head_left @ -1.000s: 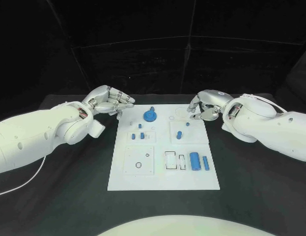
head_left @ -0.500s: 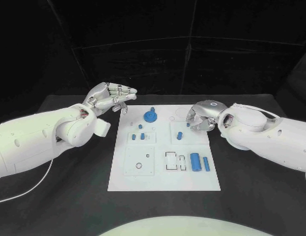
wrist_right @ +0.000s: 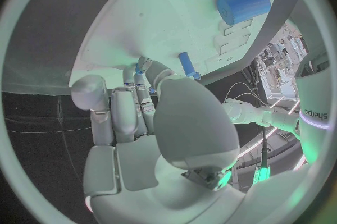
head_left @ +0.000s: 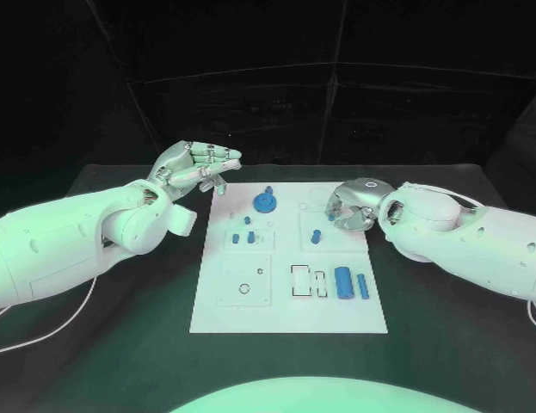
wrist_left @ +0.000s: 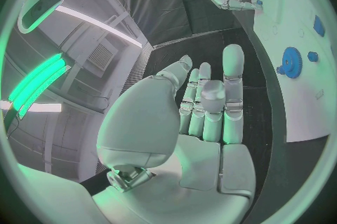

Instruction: Assemble the parts on the task board

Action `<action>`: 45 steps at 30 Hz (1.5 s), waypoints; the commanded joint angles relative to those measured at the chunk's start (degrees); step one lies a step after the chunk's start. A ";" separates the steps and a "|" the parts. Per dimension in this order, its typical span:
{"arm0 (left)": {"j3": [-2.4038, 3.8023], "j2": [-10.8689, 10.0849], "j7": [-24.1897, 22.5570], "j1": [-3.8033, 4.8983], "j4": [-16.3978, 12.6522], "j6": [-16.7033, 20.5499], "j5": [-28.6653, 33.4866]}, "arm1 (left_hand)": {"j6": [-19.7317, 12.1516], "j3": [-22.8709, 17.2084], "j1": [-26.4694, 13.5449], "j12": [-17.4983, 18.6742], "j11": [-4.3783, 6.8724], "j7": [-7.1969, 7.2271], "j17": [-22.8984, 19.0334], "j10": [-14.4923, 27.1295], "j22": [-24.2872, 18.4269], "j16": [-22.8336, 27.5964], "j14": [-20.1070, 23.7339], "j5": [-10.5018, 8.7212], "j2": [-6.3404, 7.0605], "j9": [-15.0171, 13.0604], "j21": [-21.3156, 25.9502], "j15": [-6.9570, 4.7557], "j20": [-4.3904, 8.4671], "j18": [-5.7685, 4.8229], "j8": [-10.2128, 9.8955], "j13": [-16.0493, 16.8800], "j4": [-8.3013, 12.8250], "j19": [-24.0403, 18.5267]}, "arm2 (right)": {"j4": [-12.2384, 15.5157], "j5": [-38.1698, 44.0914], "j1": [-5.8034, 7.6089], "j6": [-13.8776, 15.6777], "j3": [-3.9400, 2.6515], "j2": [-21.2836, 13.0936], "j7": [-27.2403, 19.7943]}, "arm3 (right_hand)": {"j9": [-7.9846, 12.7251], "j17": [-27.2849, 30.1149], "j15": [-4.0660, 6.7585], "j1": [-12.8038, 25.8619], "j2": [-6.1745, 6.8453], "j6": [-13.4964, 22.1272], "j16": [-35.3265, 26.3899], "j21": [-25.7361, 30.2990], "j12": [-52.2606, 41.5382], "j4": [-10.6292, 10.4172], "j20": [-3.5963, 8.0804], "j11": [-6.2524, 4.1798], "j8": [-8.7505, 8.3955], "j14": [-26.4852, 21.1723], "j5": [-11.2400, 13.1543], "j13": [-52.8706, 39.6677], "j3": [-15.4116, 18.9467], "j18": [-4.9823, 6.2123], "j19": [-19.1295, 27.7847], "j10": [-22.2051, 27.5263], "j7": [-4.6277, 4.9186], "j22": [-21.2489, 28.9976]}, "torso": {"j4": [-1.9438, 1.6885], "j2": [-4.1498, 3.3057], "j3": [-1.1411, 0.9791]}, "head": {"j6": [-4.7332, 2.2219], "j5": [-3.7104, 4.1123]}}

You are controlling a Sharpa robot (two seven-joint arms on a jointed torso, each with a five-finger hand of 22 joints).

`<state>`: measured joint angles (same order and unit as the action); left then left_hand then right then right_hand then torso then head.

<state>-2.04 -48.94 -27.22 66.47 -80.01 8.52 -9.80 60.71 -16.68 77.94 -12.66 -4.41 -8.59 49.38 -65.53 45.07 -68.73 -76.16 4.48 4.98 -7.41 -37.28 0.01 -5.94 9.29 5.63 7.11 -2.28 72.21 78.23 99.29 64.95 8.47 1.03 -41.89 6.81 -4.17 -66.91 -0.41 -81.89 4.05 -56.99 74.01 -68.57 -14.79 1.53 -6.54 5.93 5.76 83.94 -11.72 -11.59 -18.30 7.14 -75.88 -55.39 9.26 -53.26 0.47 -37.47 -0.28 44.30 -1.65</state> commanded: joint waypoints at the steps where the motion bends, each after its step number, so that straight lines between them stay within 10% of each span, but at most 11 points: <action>1: 0.05 0.12 -1.23 0.05 0.06 0.33 0.76 | -0.03 0.30 0.48 -0.38 -0.26 -0.03 -0.11 0.14 -0.16 0.31 0.52 -0.15 -0.23 0.02 0.45 0.07 0.06 0.88 0.17 0.10 0.09 -0.43 | -0.15 -0.28 -0.01 -0.94 0.00 0.25 -0.44 | -0.11 0.10 -0.26 0.18 -0.29 -0.71 -0.07 -0.42 0.06 0.11 -0.10 -0.10 0.02 1.93 0.60 0.64 -1.32 -0.39 -0.32 -0.78 0.03 -0.16 | 0.02 0.05 0.00 | 0.02 -0.08; 45: 0.05 0.29 0.15 0.04 1.22 -0.44 0.77 | -0.49 0.11 2.92 -1.00 -0.49 -0.32 -1.25 1.26 -1.67 0.69 1.21 -0.04 -1.37 0.10 2.48 0.24 -0.04 1.10 0.17 0.34 1.35 -0.73 | 0.24 -1.20 -0.15 4.79 -0.01 0.74 2.32 | -1.26 0.90 1.00 1.43 -1.03 -6.47 0.50 -3.91 0.72 2.35 1.15 -1.54 1.02 2.15 3.43 4.51 -10.45 -1.24 -2.47 -8.19 -0.86 -5.35 | -0.01 0.13 0.00 | 0.05 0.06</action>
<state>-2.04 -48.63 -26.91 66.45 -78.79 8.54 -9.37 60.49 -16.44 80.23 -13.33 -4.82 -8.79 48.21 -64.69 43.41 -68.30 -75.34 4.48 3.63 -7.36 -35.10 0.42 -5.94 9.27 5.62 7.40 -1.25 71.81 78.15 97.29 64.68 10.58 1.05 -41.05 8.29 -5.45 -66.06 0.23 -80.05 3.08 -63.07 74.21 -72.10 -14.30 3.91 -5.32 4.31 6.80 84.14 -8.32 -6.98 -28.54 6.61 -77.94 -63.16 8.20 -58.56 0.48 -37.35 -0.25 44.38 -1.58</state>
